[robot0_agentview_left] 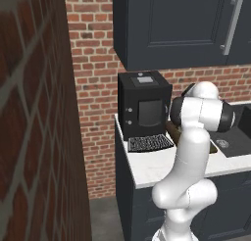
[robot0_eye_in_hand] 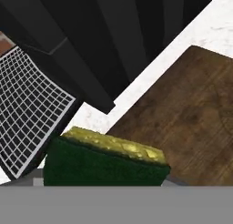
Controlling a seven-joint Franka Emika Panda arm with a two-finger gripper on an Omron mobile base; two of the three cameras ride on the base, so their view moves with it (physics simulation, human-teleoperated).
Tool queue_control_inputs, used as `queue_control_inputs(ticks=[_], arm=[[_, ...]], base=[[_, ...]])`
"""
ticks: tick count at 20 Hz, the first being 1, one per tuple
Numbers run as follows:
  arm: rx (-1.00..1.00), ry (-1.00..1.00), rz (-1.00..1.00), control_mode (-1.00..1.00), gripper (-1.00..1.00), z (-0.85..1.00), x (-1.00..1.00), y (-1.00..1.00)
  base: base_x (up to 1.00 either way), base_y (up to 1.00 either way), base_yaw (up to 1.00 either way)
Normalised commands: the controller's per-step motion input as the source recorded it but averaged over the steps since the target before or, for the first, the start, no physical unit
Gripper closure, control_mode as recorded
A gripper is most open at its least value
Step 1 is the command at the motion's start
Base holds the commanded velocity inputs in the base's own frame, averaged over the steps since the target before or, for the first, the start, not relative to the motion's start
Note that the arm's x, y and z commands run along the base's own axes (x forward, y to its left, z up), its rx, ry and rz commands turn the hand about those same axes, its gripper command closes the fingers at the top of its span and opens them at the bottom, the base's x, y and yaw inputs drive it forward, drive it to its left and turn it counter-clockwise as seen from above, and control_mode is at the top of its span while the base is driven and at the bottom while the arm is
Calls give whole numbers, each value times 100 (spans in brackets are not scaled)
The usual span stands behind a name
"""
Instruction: Pick up the sponge from the counter and clean the cutting board by briefly scrubbing or pressing down on the cutting board. Once finished, release the sponge.
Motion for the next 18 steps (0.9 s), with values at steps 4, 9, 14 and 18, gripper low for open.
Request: queue_control_inputs(ticks=[4, 9, 14, 18], arm=[[-2, -1, 0, -100, 100, 0, 0, -72], [-12, 0, 0, -100, 100, -6, -1, -48], [-17, 0, 3, -100, 100, -31, -54, 0], [0, 0, 6, -100, 100, -37, -100, 3]], base=[[0, 0, 0], [0, 0, 0], [0, 0, 0], [0, 0, 0]])
